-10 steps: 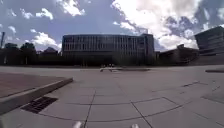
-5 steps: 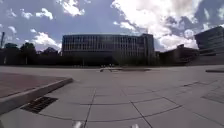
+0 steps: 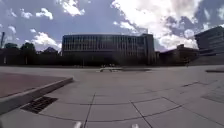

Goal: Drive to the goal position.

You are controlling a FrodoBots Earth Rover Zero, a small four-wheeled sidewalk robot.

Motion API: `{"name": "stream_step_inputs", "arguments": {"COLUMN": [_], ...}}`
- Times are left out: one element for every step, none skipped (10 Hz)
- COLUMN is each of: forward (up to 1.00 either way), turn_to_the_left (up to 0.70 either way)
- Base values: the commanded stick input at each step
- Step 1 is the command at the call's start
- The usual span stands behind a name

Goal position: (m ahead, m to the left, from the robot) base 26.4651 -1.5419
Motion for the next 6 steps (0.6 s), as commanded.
{"name": "stream_step_inputs", "arguments": {"forward": [0.06,0.06,0.06,0.06,0.05,0.05], "turn_to_the_left": [0.0,0.0,0.0,0.0,0.0,0.0]}}
